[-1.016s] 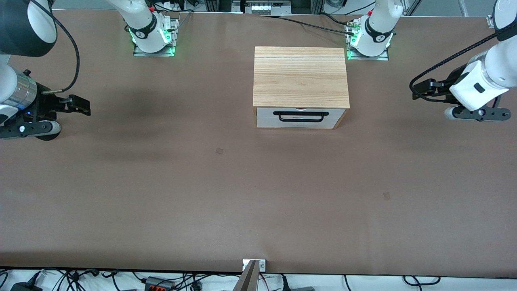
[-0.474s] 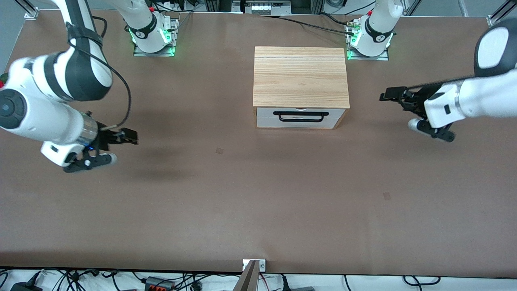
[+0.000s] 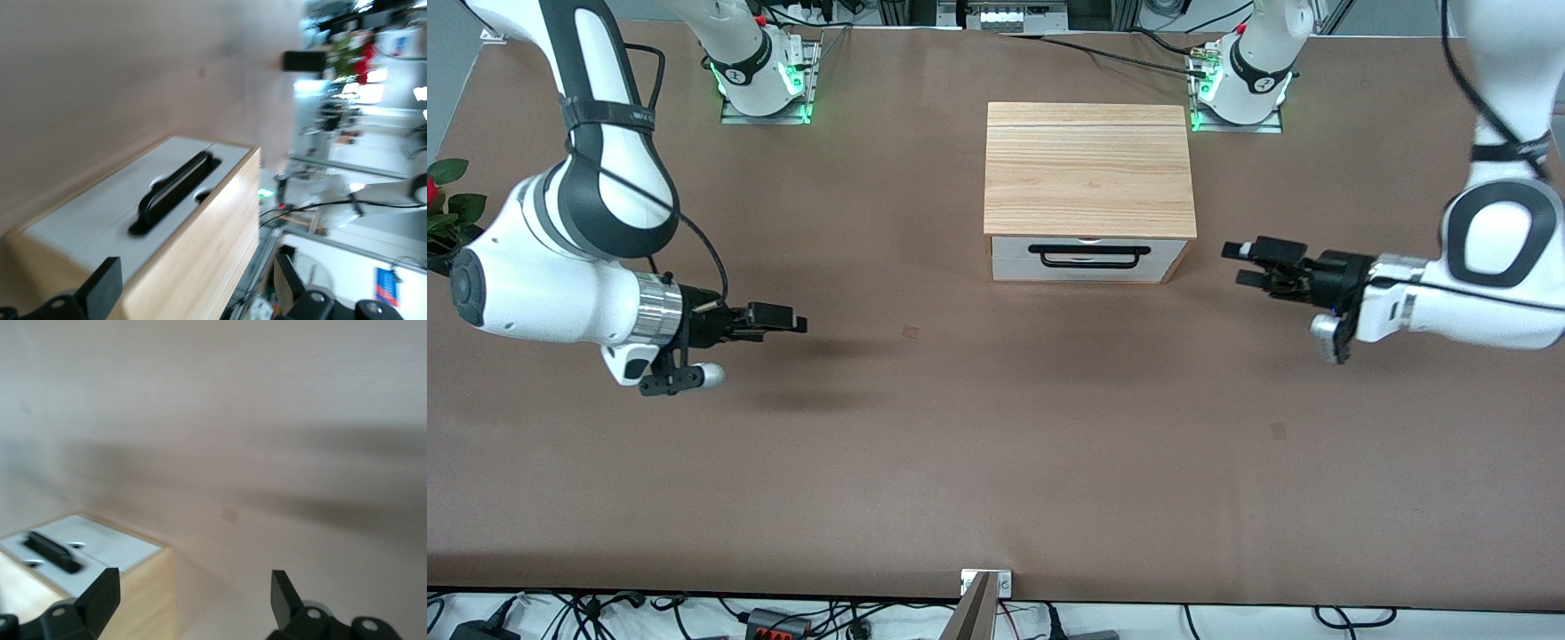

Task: Pull top drawer with both arms simultaneously
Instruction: 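Move the left gripper and the right gripper toward the drawer handle ends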

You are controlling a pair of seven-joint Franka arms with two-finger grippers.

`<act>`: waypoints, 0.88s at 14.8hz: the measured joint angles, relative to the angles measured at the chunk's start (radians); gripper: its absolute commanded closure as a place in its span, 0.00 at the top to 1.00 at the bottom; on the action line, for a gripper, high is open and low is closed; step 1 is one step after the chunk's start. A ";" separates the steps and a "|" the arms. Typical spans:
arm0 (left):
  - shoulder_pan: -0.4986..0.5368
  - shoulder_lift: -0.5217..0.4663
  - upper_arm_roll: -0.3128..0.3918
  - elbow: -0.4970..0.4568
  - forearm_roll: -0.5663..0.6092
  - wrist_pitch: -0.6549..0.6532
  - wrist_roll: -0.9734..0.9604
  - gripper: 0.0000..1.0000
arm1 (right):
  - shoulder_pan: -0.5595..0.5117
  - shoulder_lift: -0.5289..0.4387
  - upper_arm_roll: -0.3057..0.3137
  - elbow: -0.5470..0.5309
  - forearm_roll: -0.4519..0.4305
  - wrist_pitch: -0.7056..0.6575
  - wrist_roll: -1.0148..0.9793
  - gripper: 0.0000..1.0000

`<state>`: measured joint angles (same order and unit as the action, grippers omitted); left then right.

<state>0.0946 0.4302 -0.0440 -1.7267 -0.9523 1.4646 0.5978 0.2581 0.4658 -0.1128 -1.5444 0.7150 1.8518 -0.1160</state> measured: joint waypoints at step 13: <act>-0.016 0.209 -0.053 -0.251 -0.339 0.024 0.380 0.95 | 0.278 0.139 0.015 -0.132 0.912 0.341 -0.491 1.00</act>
<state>0.0786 0.6388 -0.0967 -1.9779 -1.2913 1.4890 0.9775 0.5359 0.6052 -0.0976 -1.6764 1.6266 2.1932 -0.6070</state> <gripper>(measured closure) 0.000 0.000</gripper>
